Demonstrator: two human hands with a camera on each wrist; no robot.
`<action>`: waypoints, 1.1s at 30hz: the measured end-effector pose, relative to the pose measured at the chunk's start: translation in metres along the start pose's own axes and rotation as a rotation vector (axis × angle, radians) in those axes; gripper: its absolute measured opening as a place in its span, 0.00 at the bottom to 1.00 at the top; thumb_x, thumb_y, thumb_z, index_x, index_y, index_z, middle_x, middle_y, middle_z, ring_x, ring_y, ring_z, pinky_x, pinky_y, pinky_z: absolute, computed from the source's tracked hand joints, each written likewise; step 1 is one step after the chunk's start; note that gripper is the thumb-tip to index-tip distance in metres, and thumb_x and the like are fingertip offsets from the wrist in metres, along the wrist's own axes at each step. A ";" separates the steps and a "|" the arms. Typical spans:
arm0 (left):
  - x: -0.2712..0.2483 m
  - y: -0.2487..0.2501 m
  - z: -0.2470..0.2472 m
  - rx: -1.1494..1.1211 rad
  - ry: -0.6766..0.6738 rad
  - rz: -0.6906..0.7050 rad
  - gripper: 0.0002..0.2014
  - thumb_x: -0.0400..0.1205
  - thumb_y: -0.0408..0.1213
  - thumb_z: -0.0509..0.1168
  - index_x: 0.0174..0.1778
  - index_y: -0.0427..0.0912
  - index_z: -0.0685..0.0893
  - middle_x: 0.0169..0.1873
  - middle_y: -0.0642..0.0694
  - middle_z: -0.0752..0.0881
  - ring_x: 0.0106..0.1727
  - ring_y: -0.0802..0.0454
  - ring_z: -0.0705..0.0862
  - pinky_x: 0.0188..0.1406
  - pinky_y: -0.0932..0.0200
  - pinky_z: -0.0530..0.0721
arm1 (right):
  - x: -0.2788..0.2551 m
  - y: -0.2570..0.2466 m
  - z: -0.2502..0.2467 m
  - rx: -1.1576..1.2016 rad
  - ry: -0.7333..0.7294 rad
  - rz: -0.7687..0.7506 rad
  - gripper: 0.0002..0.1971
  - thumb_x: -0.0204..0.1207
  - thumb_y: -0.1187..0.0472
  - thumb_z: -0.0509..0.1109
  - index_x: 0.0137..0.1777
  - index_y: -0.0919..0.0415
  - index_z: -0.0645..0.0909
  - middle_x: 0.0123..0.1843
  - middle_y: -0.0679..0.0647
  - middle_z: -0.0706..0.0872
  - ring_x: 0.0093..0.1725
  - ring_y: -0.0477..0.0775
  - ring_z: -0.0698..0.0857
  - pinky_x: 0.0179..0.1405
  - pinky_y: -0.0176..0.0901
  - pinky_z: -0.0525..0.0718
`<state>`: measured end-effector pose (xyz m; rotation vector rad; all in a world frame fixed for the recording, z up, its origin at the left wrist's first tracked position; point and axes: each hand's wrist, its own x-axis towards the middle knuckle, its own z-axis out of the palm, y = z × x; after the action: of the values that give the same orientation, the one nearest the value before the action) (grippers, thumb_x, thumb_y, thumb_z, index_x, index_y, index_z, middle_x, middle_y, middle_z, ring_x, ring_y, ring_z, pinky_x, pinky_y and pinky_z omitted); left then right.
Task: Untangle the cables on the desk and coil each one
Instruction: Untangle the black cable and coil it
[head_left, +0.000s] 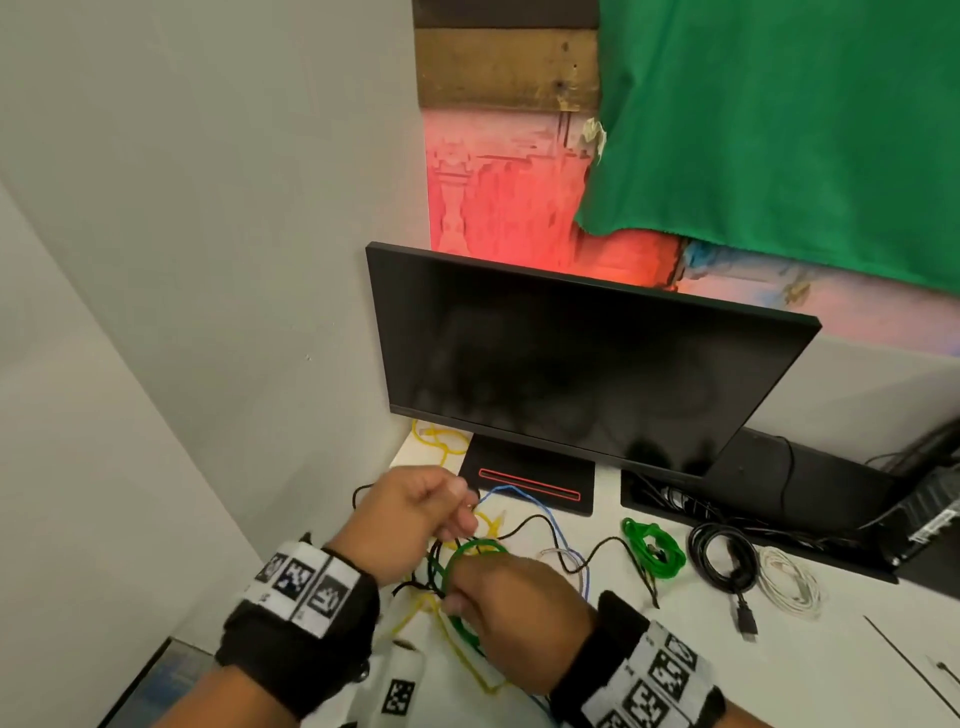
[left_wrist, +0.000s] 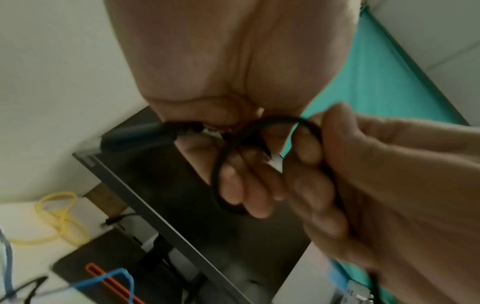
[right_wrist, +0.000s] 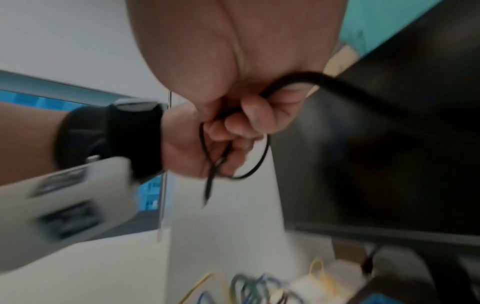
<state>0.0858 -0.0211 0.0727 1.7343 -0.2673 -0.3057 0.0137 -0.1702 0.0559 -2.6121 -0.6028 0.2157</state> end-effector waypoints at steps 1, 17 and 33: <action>-0.002 0.000 0.005 0.051 -0.063 -0.011 0.16 0.87 0.31 0.60 0.36 0.34 0.87 0.24 0.44 0.86 0.27 0.51 0.82 0.29 0.61 0.81 | 0.000 -0.005 -0.008 -0.018 0.071 -0.012 0.05 0.86 0.54 0.60 0.53 0.53 0.75 0.51 0.53 0.84 0.51 0.58 0.81 0.47 0.49 0.77; -0.003 0.017 0.013 0.115 -0.256 -0.059 0.18 0.88 0.41 0.59 0.34 0.50 0.89 0.31 0.48 0.86 0.35 0.58 0.82 0.41 0.62 0.81 | 0.004 0.043 -0.016 0.317 0.510 0.089 0.18 0.76 0.32 0.58 0.29 0.40 0.72 0.30 0.41 0.76 0.35 0.42 0.78 0.33 0.34 0.72; -0.003 -0.004 0.027 0.109 -0.071 0.157 0.11 0.63 0.48 0.79 0.36 0.53 0.87 0.33 0.53 0.84 0.35 0.52 0.80 0.41 0.51 0.84 | 0.002 0.054 -0.004 0.508 0.714 0.212 0.20 0.80 0.41 0.56 0.28 0.48 0.71 0.25 0.45 0.73 0.27 0.45 0.73 0.30 0.43 0.73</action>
<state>0.0741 -0.0440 0.0648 1.8000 -0.4772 -0.2423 0.0365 -0.2138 0.0345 -2.0450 -0.0074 -0.4344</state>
